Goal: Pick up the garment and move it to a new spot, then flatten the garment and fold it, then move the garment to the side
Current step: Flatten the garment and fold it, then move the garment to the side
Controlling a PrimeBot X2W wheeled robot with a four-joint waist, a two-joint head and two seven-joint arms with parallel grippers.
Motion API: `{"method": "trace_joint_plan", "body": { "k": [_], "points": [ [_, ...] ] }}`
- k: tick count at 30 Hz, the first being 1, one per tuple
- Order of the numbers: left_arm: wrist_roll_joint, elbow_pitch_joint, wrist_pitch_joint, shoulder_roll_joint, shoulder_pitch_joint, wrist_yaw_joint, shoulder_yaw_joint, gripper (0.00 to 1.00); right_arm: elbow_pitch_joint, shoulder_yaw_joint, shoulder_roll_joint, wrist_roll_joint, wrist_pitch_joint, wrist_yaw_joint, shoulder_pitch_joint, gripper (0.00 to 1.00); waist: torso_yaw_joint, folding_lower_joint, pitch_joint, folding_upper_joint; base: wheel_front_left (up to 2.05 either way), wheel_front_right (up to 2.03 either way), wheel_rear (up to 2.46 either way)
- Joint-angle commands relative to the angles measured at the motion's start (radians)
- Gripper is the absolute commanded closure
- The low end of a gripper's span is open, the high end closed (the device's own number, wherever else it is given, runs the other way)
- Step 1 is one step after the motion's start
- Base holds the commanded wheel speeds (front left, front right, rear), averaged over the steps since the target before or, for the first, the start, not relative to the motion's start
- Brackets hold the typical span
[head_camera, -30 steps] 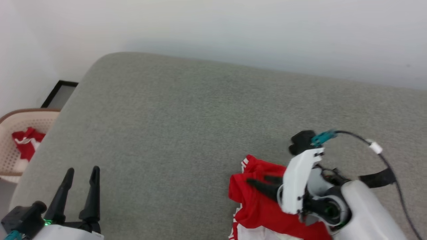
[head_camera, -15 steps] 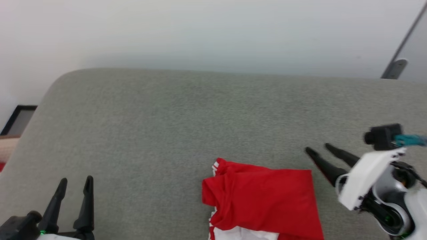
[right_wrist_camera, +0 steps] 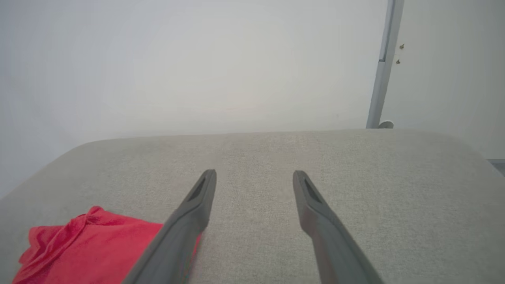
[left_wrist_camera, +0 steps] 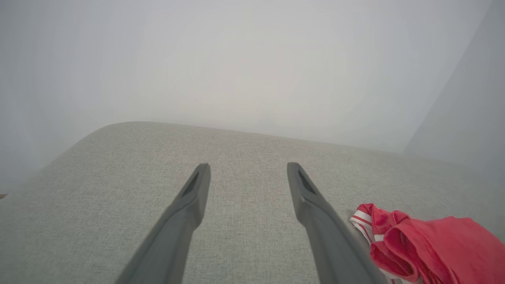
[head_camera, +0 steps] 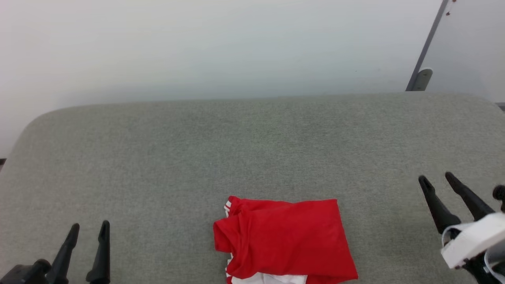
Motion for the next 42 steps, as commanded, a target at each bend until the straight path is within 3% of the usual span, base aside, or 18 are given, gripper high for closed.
{"method": "trace_joint_plan", "body": {
  "k": [1, 9, 17, 42],
  "points": [
    [0.007, 0.01, -0.005, 0.0, 0.005, -0.007, 0.0, 0.0, 0.01, -0.003, -0.003, -0.013, -0.036, -0.001, 0.023, 0.0, -0.008, 0.0, -0.008, 0.0, 0.0, 0.0, 0.0],
    [0.02, 0.042, -0.004, -0.014, -0.009, -0.02, 0.015, 0.0, 0.104, -0.001, -0.005, -0.017, -0.171, -0.001, 0.064, 0.0, -0.013, 0.0, -0.017, 0.0, 0.0, 0.0, 0.0],
    [0.035, 0.057, -0.004, -0.029, -0.006, -0.029, 0.043, 0.0, 0.154, -0.012, 0.01, -0.027, -0.24, -0.001, 0.092, 0.0, -0.015, 0.0, -0.024, 0.0, 0.0, 0.0, 0.0],
    [0.042, 0.056, -0.004, -0.051, -0.01, -0.034, 0.044, 0.0, 0.189, 0.019, 0.014, -0.025, -0.241, -0.001, 0.074, 0.0, -0.009, 0.0, -0.028, 0.0, 0.0, 0.0, 0.0]
  ]
}}
